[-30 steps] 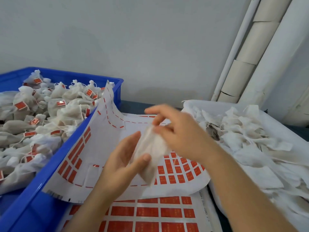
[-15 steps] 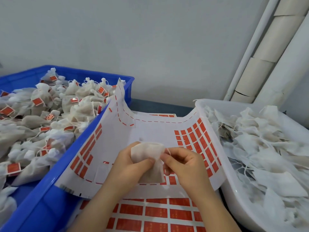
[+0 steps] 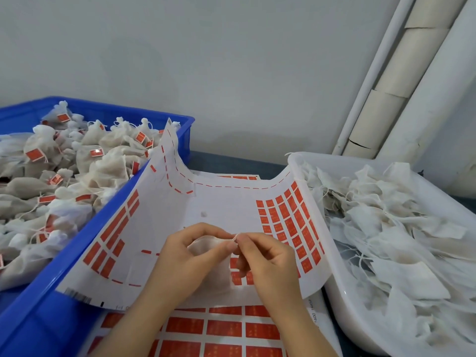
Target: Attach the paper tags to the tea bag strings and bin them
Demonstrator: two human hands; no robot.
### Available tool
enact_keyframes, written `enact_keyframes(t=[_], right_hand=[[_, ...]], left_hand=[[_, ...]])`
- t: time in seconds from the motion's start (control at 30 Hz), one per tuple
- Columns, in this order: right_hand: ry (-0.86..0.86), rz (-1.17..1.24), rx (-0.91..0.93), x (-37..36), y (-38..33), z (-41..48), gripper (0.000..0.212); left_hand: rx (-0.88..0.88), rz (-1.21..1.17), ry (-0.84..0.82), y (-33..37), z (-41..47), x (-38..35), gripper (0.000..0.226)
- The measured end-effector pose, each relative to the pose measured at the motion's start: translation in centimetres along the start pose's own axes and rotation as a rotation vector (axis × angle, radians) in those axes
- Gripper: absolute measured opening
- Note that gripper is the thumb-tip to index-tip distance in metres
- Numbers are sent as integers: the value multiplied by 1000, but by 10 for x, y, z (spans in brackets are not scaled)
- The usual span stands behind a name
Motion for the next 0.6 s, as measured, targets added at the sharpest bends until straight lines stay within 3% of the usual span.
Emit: enact_keyframes(t=[0.1, 0.27, 0.47, 0.6], right_hand=[[29, 5, 36, 1, -5, -1, 14], [38, 73, 48, -3, -7, -5, 16], [120, 663, -228, 3, -2, 2, 36], [151, 692, -266, 8, 4, 3, 36]], left_hand=[[3, 22, 11, -1, 0, 0, 6], [-14, 79, -6, -4, -1, -3, 19], [23, 42, -104, -8, -1, -3, 28], [-11, 56, -164, -8, -4, -7, 36]])
Point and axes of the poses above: each hand's wrist, its own z-axis towards the middle knuckle, its own x-axis out of the back of the hand, y = z × x, the point moved 6 cm from there along z, towards the middle knuckle, and after that the axes turned 3 degrees about x, right-handed, at the moved point
